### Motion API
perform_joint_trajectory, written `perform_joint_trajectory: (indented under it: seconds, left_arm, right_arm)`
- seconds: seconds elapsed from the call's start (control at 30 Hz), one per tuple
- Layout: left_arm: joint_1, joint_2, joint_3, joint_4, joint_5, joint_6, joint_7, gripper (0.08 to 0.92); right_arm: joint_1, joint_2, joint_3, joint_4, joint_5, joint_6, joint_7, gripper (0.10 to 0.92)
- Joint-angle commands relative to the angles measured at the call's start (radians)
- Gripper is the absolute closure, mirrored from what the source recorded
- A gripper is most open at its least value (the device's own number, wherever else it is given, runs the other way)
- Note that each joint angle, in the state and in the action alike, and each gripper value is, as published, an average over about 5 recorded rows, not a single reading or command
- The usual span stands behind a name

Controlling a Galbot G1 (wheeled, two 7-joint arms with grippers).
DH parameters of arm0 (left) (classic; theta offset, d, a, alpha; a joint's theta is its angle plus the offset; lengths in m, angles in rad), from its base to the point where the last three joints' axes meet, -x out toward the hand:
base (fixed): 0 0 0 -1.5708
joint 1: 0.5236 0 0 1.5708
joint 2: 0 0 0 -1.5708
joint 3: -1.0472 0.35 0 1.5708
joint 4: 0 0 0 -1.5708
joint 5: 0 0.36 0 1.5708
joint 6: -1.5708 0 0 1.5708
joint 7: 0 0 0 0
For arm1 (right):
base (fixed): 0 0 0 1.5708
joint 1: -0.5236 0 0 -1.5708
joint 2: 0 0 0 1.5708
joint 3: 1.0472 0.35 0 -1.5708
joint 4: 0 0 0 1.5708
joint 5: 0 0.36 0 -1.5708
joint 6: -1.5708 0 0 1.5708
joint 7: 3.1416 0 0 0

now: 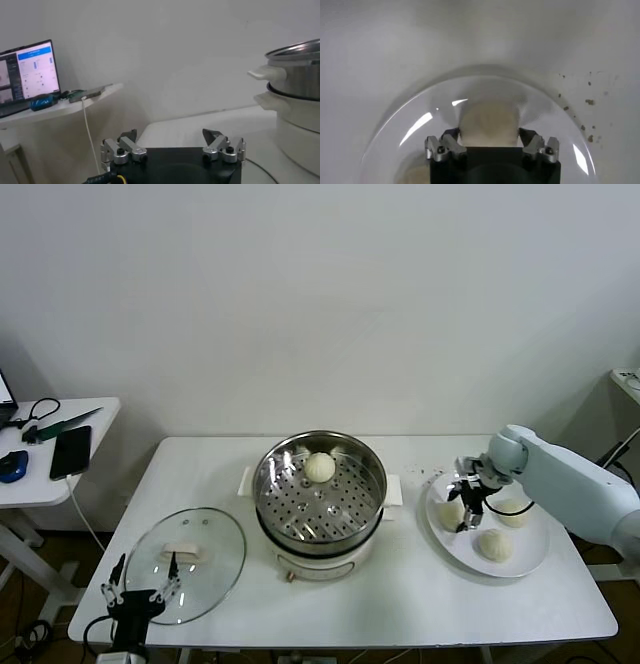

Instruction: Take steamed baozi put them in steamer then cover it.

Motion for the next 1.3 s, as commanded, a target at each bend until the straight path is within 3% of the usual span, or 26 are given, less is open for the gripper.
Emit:
perform_joint_trajectory:
  seconds: [0.03,0.27,0.53,0.93,1.3]
  left_arm:
    - [0.001,-0.001,0.002,0.002,-0.003,0.0,0.0,0.177]
    - [0.007,-0.001,0.003,-0.002,-0.003,-0.003,-0.001,0.177]
    - [0.01,0.002,0.013,-0.015,0.0,-0.001,0.0,0.177]
    - [0.022,0.004,0.04,-0.032,0.004,-0.009,0.003,0.177]
    - [0.039,0.007,0.051,-0.068,0.039,-0.017,0.019,0.177]
  right_arm:
    - [-0.003,0.017,0.003,-0.023,-0.007,0.003,-0.004,0.304]
    - [0.082,-0.021,-0.054,0.031,0.094,-0.023,0.002,0.321]
    - [0.51,-0.03,-0.378,0.095,0.366,-0.038,0.003,0.327]
    - [0.858,0.178,-0.625,0.277,0.742,-0.154,0.063,0.33]
    - [0.81,0.42,-0.629,0.337,0.84,-0.229,0.166,0.322]
